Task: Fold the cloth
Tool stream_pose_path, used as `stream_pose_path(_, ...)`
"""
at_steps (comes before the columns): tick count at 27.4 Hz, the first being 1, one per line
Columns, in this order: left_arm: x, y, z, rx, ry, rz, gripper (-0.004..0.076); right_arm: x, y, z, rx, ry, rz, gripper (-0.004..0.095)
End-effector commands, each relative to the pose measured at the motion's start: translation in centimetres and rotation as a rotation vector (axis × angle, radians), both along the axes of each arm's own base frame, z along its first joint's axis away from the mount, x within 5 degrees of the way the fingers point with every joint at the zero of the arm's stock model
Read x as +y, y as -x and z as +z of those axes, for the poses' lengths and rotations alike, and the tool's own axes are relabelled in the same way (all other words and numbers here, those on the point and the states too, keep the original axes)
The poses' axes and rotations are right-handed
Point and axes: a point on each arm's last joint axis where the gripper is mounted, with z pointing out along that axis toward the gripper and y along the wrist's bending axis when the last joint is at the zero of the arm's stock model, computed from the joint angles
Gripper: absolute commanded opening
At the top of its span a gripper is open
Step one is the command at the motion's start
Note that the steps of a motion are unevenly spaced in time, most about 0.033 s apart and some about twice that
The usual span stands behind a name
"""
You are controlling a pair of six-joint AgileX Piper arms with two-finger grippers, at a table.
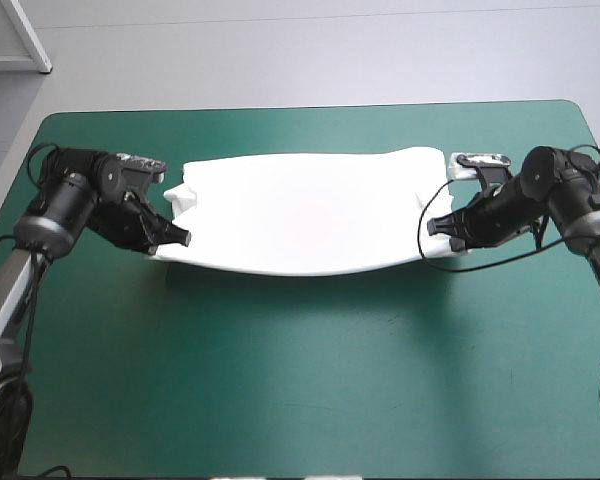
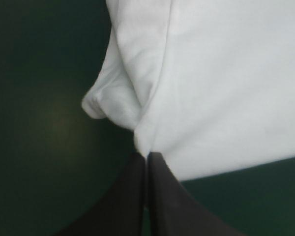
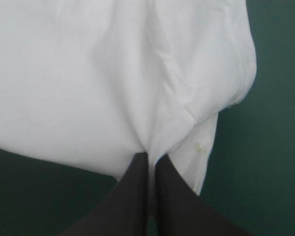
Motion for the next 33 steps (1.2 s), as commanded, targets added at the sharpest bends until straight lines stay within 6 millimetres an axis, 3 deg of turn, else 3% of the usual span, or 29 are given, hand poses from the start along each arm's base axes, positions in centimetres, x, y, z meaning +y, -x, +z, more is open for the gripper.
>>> stream_pose_path(1,0.4,4.0,1.2,-0.025,0.018,0.022,-0.0008,-0.3,3.6,1.9,-0.04,-0.002,0.018,-0.0019)
stream_pose_path(8,1.1,10.9,-2.6,0.133,0.04,0.036,-0.0008,-0.6,10.5,-0.6,0.11,0.005,0.06,-0.0019)
stream_pose_path(15,1.4,13.4,-5.8,0.244,0.021,0.02,-0.0003,-0.7,12.3,-4.1,0.189,0.013,0.083,-0.0008)
stream_pose_path(18,1.4,13.8,-6.5,0.269,0.019,-0.031,0.0044,-0.7,12.5,-5.2,0.186,0.011,0.076,0.0093)
stream_pose_path(19,1.4,13.8,-6.6,0.274,0.021,-0.045,0.0074,-0.7,12.4,-5.4,0.182,0.012,0.072,0.0171)
stream_pose_path(25,1.2,13.8,-6.7,0.261,0.037,-0.053,0.0335,-0.7,11.8,-5.2,0.122,0.014,0.051,0.0601)
stream_pose_path(28,1.3,13.0,-5.7,0.202,0.031,-0.042,0.0431,-0.7,11.0,-3.9,0.064,0.01,0.04,0.0673)
stream_pose_path(33,1.5,11.1,-1.1,0.017,0.015,0.027,0.0443,-0.6,9.7,-0.2,-0.036,-0.009,0.007,0.0674)
